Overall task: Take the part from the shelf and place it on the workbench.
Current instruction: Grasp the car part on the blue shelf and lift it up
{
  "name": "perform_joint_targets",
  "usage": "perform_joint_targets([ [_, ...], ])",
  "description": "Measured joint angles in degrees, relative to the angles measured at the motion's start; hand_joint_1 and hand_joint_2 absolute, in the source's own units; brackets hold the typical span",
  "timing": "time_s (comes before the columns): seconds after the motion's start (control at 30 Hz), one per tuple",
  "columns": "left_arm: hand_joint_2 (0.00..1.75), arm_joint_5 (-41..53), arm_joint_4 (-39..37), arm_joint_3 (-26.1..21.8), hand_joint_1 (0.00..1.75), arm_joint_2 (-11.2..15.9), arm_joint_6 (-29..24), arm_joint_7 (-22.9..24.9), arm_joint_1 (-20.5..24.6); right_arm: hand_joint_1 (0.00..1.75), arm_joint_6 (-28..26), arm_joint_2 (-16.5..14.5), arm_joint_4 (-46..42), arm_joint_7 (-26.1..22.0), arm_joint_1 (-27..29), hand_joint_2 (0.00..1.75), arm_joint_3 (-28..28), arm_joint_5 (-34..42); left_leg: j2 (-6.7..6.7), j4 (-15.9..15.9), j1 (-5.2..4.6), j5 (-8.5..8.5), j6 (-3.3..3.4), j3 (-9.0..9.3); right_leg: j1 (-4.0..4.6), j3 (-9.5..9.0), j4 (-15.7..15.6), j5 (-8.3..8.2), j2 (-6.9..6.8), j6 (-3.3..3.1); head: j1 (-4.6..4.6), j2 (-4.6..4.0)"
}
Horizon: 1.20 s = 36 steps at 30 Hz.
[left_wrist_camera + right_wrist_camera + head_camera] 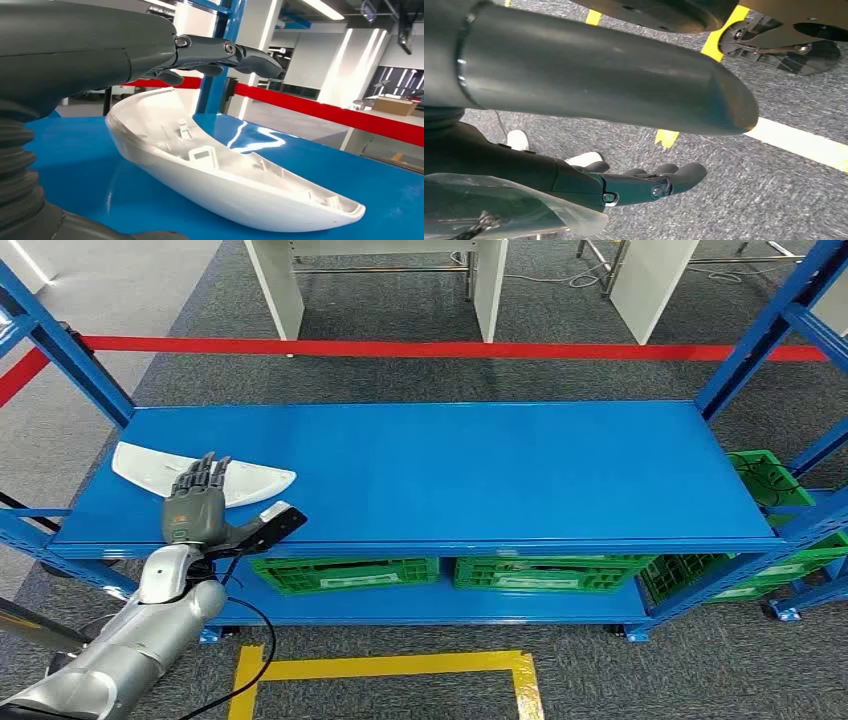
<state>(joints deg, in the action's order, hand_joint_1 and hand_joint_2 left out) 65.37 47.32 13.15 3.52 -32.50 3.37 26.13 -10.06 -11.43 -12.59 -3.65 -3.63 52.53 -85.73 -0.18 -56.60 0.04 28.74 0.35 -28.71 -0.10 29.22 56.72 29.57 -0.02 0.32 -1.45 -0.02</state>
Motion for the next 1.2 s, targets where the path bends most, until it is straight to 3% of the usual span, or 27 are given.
perform_joint_targets([
  [0.3,1.75,0.30,-0.10,0.00,0.00,-0.09,0.36,0.00,0.19,0.00,0.04,0.00,0.01,0.08,0.01,0.00,-0.04,-0.01,0.00,0.00,0.00,0.00,0.00,-0.01,0.00,0.00,0.00,0.00,0.00,0.00,0.01,0.00],
  [0.4,1.75,0.90,-0.77,0.07,0.00,-0.41,2.67,0.13,0.99,0.00,0.15,0.00,0.05,0.07,0.00,0.00,-0.15,-0.06,0.00,0.00,0.00,0.00,0.00,-0.01,0.00,0.01,0.00,-0.01,0.00,0.00,-0.01,0.00],
  [0.43,1.75,1.47,-1.76,0.41,0.13,-0.76,5.66,0.46,2.03,0.00,0.31,0.00,0.08,-0.02,-0.02,0.00,-0.22,-0.06,0.00,-0.01,0.00,0.00,0.00,-0.02,0.00,0.02,0.00,-0.01,0.00,0.01,-0.01,0.00],
  [0.53,1.75,3.17,-4.70,1.99,1.44,-1.71,14.14,1.58,5.09,0.00,0.82,0.00,0.13,-0.27,-0.20,0.00,-0.40,0.07,0.00,-0.01,0.00,-0.01,0.00,-0.04,0.00,0.00,0.00,-0.03,-0.02,0.01,0.00,0.00],
  [0.57,1.75,3.40,-5.09,2.42,1.75,-1.78,15.13,1.73,5.48,0.00,0.86,0.00,0.13,-0.28,-0.26,0.00,-0.48,0.11,0.00,-0.01,0.00,-0.01,0.00,-0.04,0.00,0.00,0.00,-0.03,-0.03,0.01,-0.01,0.00],
  [0.83,1.75,3.24,-6.99,4.65,1.75,-1.99,17.03,1.43,6.10,0.00,0.93,0.00,0.13,-0.02,-0.28,0.00,-0.67,0.19,0.00,-0.02,0.00,-0.01,0.00,-0.04,0.00,0.01,0.00,-0.03,-0.02,0.01,0.00,0.00],
  [1.2,1.75,-7.98,-4.13,4.66,1.75,-1.60,18.62,-6.02,5.61,0.00,0.91,0.10,0.14,-0.43,0.05,0.00,-0.67,0.45,0.00,-0.02,0.00,-0.01,0.00,-0.05,0.00,0.00,0.01,-0.03,-0.02,0.01,0.01,0.00],
])
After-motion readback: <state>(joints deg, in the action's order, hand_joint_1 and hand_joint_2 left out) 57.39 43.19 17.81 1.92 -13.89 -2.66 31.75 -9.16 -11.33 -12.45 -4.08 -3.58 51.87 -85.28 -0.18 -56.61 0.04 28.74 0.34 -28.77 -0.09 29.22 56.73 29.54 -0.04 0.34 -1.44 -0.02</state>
